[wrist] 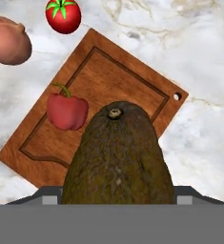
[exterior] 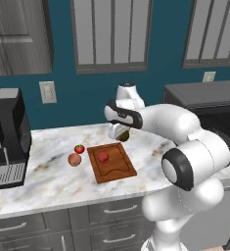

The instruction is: Place the avocado, onion, tomato, and bell pepper on the cutting board.

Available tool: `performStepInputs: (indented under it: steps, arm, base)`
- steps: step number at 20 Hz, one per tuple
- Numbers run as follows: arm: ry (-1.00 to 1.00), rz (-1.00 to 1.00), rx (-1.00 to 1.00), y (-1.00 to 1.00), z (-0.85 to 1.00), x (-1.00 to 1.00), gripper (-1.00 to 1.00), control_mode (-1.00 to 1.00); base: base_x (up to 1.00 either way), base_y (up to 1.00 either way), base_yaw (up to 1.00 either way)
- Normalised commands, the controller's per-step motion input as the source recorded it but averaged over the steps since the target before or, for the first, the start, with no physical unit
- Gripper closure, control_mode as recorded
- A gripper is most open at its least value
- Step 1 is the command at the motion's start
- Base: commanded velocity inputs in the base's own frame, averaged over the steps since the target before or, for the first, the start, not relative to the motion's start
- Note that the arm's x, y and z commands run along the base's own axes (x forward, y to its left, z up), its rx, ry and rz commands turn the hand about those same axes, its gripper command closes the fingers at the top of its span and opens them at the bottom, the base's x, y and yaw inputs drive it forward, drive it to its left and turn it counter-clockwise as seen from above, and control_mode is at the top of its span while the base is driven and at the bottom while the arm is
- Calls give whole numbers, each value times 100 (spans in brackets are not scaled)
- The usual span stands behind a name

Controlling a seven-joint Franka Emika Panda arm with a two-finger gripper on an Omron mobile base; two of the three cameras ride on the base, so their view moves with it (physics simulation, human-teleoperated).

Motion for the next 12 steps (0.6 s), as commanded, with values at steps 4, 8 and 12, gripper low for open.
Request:
performStepInputs:
  steps: [4, 8, 12]
  arm:
    - [0, 0, 0, 6, -31, 0, 100, -100]
    - [0, 0, 0, 13, -30, 0, 100, -100]
    - [0, 0, 0, 17, -29, 0, 100, -100]
  base:
    - [0, 0, 0]
    - [0, 0, 0]
    - [0, 0, 0]
